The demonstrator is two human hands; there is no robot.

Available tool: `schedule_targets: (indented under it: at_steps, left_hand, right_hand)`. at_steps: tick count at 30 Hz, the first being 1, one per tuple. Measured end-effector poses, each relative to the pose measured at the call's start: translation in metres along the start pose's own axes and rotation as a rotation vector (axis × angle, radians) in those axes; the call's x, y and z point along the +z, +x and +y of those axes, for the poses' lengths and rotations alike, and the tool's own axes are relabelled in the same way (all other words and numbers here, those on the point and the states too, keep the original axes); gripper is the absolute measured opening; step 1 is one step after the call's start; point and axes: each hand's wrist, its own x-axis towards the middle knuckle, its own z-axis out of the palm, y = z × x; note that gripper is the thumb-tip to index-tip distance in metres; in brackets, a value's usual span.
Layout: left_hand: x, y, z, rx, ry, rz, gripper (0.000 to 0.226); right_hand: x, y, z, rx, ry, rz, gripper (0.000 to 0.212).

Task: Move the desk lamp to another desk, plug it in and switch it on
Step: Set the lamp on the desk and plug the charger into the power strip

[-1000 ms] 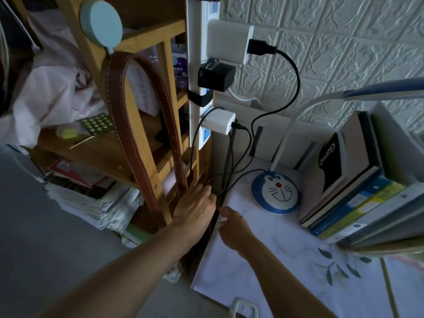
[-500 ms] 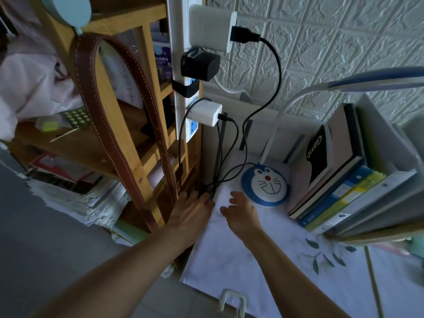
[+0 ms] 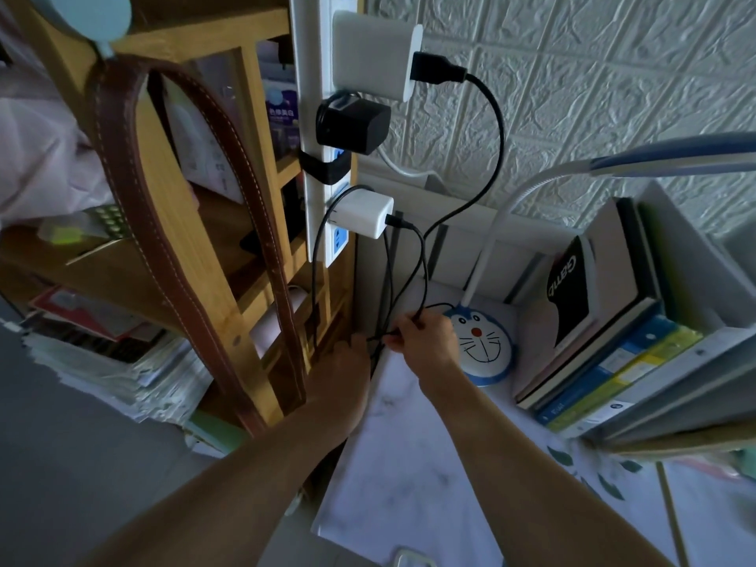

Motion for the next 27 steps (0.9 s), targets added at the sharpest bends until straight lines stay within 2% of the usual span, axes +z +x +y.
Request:
schedule_targets:
  at_steps: [2, 6, 8, 10, 11, 14, 19, 21, 24, 27]
  left_hand:
    - [0.001, 0.002, -0.006, -0.060, -0.018, 0.024, 0.032]
    - [-0.010, 0.006, -0.016, -0.125, 0.093, 0.244, 0.034]
    - [-0.006, 0.009, -0.019, -0.132, 0.049, 0.206, 0.038]
    - [0.003, 0.010, -0.016, -0.126, -0.105, 0.075, 0.046]
    - [0.008, 0.007, -0.014, -0.104, -0.096, 0.041, 0.048]
    - [0.019, 0.005, -0.007, -0.049, -0.008, 0.060, 0.045]
    - [0.007, -0.006, 0.011, 0.002, -0.023, 0.154, 0.055]
    - [-0.010, -0.015, 0.019, -0.030, 0.009, 0.236, 0.057]
    - [-0.020, -0.022, 0.028, -0.008, -0.087, 0.272, 0.061]
    - [-0.011, -0.022, 0.042, 0.109, -0.135, 0.206, 0.064]
  right_hand:
    - [0.007, 0.003, 0.002, 0.011, 0.029, -0.030, 0.024]
    - [0.028, 0.007, -0.005, -0.040, -0.014, -0.030, 0.031]
    - [0.034, 0.010, -0.007, -0.063, -0.063, -0.010, 0.032]
    - [0.031, 0.011, -0.004, -0.078, -0.162, 0.007, 0.027]
    - [0.028, 0.012, -0.001, -0.078, -0.211, 0.009, 0.025]
    - [0.018, 0.011, 0.006, -0.046, -0.256, 0.007, 0.024]
    - [0.005, 0.001, 0.007, -0.102, -0.279, -0.023, 0.022]
    - [-0.003, -0.004, 0.008, -0.141, -0.380, -0.025, 0.028]
    - [-0.016, -0.008, 0.015, -0.156, -0.461, -0.029, 0.036]
    - [-0.030, -0.010, 0.024, -0.156, -0.487, -0.022, 0.052]
